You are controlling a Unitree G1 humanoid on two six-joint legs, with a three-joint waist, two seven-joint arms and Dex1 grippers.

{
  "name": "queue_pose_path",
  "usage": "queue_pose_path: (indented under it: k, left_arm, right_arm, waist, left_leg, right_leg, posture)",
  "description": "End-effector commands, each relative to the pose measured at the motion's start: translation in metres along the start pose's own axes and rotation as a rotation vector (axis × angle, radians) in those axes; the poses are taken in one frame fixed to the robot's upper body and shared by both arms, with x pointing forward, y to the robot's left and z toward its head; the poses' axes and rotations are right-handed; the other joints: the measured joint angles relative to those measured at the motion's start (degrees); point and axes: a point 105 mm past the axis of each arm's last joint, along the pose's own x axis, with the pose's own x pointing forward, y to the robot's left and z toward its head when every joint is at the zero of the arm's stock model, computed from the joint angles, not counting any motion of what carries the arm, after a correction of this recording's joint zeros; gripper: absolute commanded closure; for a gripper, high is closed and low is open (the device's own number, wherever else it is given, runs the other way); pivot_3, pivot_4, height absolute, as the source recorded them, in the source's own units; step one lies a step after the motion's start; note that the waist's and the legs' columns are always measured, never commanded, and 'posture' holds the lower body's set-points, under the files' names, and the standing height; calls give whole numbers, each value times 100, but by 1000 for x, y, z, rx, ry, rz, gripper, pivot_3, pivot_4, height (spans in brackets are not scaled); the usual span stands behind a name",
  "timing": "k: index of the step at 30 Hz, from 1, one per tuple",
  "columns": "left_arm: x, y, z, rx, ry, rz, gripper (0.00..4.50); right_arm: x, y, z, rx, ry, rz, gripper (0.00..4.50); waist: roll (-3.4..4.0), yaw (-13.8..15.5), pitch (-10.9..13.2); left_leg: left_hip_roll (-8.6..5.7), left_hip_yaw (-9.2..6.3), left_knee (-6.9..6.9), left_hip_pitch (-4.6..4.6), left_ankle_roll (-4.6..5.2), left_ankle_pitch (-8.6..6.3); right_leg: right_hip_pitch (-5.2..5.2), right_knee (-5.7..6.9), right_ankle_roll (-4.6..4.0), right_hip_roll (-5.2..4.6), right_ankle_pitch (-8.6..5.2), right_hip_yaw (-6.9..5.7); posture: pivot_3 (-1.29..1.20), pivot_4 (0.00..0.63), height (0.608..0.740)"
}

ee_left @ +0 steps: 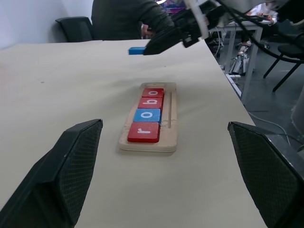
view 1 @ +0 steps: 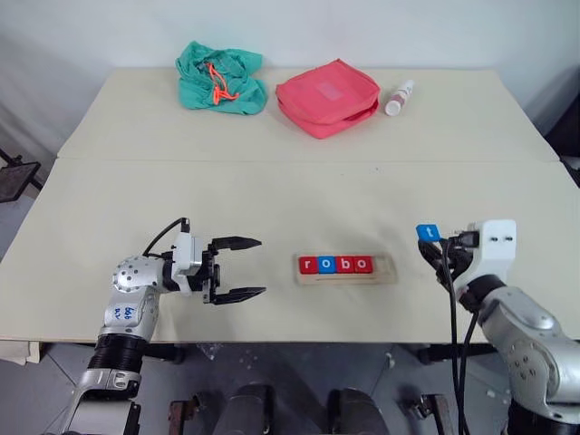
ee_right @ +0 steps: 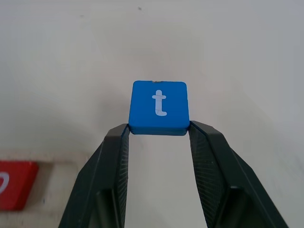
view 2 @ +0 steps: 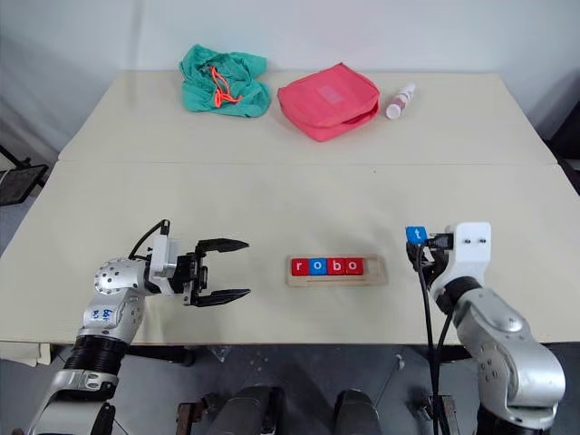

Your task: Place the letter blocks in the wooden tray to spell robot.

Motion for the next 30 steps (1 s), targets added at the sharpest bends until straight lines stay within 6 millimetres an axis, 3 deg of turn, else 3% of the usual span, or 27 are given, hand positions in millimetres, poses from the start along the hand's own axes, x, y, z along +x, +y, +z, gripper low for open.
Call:
queue_pose_path:
  k: [1, 10, 15, 22, 23, 30]
  left_arm:
    - [1, 3, 5, 29, -8, -11, 0]
    - [-5, -1, 3, 17, 7, -26, 0]
    - [-5, 0, 3, 20, 7, -17, 0]
    - [-3, 1, 3, 21, 4, -13, 0]
    - [-3, 1, 3, 22, 4, -12, 0]
    - [-3, 1, 3, 23, 3, -10, 0]
  right_arm:
    - [-11, 4, 9, -2, -42, -13, 3038]
    - [-17, 5, -11, 16, 26, -29, 3038]
    - [-16, -5, -22, 6, 55, -74, 3038]
    - [-11, -8, -26, -20, 57, -85, 3038]
    - [-11, -7, -26, -23, 52, -80, 2311]
    - [-19, -7, -16, -96, 24, -14, 76]
  waist:
    - [0, -5, 0]
    - [0, -7, 0]
    - [0, -9, 0]
    - [0, -13, 0]
    - [0, -13, 0]
    - [0, -4, 0]
  left_leg:
    - [0, 1, 0, 0, 0, 0]
    - [-1, 0, -1, 2, 0, 0]
    - [-1, 1, -1, 2, 0, 0]
    - [-1, 1, -1, 3, 0, 0]
    - [-1, 2, -1, 4, 0, 0]
    - [-2, 1, -1, 3, 0, 0]
  right_leg:
    - [0, 0, 0, 0, 0, 1]
    - [0, 1, 0, 0, 0, 3]
    - [0, 1, 0, 0, 0, 5]
    - [0, 2, 0, 1, 0, 5]
    - [0, 2, 0, 1, 0, 4]
    - [0, 2, 0, 0, 0, 5]
  posture:
    - [0, 150, 740]
    - [0, 150, 740]
    - [0, 150, 740]
    - [0, 150, 740]
    - [0, 150, 740]
    - [0, 150, 740]
